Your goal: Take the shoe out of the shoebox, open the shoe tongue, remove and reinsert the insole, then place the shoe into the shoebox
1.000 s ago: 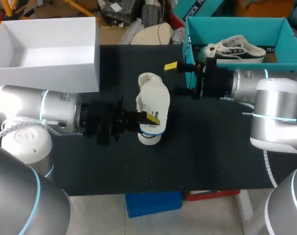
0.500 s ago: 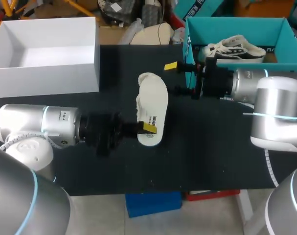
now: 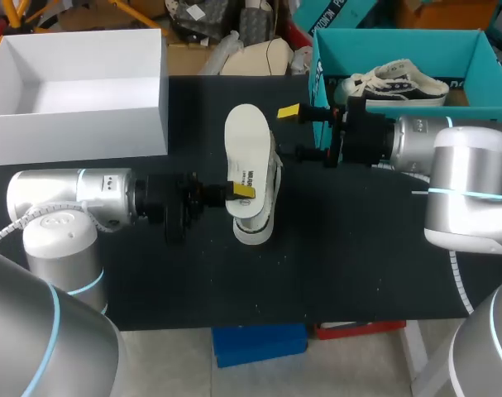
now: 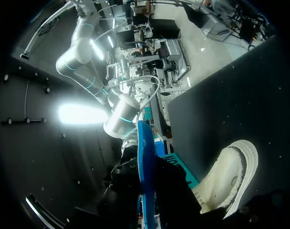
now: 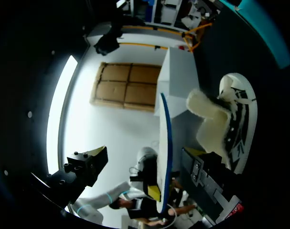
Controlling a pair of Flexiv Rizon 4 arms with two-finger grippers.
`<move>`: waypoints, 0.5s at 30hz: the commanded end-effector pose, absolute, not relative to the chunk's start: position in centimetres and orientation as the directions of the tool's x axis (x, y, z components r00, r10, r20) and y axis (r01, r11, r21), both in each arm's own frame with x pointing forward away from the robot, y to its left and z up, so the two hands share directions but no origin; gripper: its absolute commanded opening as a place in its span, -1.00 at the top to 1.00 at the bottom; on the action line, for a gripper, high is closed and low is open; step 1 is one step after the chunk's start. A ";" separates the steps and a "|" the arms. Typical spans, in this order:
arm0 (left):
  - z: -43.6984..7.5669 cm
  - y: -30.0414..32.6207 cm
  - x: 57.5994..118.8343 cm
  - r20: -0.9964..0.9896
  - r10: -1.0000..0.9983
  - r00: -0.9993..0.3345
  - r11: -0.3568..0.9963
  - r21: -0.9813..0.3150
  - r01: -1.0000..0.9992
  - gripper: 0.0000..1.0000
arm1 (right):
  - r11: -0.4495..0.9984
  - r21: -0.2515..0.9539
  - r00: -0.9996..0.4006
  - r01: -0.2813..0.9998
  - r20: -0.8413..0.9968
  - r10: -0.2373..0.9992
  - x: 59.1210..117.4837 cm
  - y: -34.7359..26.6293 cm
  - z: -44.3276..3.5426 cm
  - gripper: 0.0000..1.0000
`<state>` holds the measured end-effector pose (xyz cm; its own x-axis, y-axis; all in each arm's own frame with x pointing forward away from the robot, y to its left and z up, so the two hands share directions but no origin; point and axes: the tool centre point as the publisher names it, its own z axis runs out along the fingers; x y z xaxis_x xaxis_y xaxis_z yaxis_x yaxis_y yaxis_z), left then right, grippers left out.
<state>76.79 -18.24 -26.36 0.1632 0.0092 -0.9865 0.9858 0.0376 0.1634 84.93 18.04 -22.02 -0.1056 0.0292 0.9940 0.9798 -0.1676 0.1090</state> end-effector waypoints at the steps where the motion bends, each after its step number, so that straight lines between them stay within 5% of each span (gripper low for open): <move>1: -26.1 -18.7 78.5 -0.986 0.020 0.165 0.029 0.166 0.986 1.00 | -0.170 0.109 -0.105 0.979 0.994 0.030 84.9 18.2 -22.1 -1.00; 15: -25.8 -18.5 79.4 -0.987 0.038 0.155 0.032 0.157 0.987 1.00 | -0.170 0.109 -0.105 0.979 0.994 0.030 84.9 18.2 -22.1 -1.00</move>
<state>79.54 -18.51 -25.86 0.1526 0.0352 -0.9877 0.9877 0.0287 0.1536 84.91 18.04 -22.06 -0.1063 0.0276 0.9940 0.9794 -0.1696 0.1095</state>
